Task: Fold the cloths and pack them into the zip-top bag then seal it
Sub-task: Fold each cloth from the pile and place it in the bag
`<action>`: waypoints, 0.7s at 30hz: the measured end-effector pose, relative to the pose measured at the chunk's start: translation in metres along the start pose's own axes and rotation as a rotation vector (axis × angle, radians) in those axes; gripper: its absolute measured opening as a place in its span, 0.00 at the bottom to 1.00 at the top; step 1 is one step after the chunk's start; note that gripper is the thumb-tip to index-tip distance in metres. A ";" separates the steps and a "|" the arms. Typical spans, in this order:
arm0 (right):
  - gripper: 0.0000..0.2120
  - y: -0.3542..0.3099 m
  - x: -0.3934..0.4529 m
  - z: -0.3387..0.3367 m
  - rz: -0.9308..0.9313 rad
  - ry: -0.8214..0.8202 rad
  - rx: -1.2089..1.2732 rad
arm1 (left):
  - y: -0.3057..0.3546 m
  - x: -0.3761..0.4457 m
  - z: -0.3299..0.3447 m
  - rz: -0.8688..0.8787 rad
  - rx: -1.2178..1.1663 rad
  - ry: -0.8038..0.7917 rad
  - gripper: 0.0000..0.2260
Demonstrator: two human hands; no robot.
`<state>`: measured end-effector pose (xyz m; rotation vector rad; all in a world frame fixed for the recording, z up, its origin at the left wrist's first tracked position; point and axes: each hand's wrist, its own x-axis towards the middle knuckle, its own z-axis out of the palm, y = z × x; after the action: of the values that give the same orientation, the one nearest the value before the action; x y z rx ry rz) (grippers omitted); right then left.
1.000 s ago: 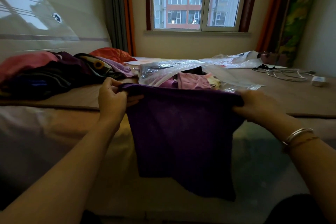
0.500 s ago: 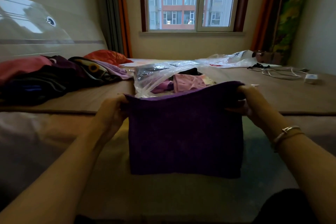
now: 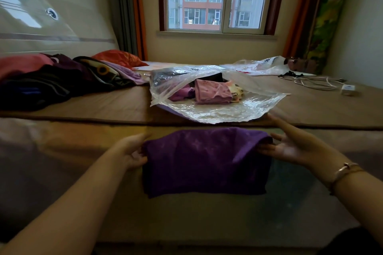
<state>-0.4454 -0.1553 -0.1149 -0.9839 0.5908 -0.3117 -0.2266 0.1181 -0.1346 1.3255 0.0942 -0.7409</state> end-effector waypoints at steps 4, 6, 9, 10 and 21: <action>0.17 0.017 0.011 0.005 0.097 0.093 -0.038 | -0.001 0.010 0.002 0.027 0.090 0.018 0.06; 0.07 0.020 0.012 0.010 0.093 0.085 -0.148 | 0.002 0.018 -0.001 0.074 0.155 0.091 0.04; 0.07 0.020 0.013 0.012 0.088 0.104 -0.252 | 0.006 0.022 -0.002 0.147 0.217 0.175 0.16; 0.09 0.017 0.011 0.013 0.069 0.098 -0.253 | 0.007 0.020 -0.003 0.172 0.228 0.190 0.18; 0.19 -0.010 -0.013 0.016 -0.239 -0.044 -0.314 | 0.035 -0.015 -0.003 0.448 0.432 -0.093 0.19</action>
<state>-0.4459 -0.1437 -0.0953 -1.3655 0.4908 -0.4154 -0.2183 0.1290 -0.0995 1.6423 -0.4479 -0.4485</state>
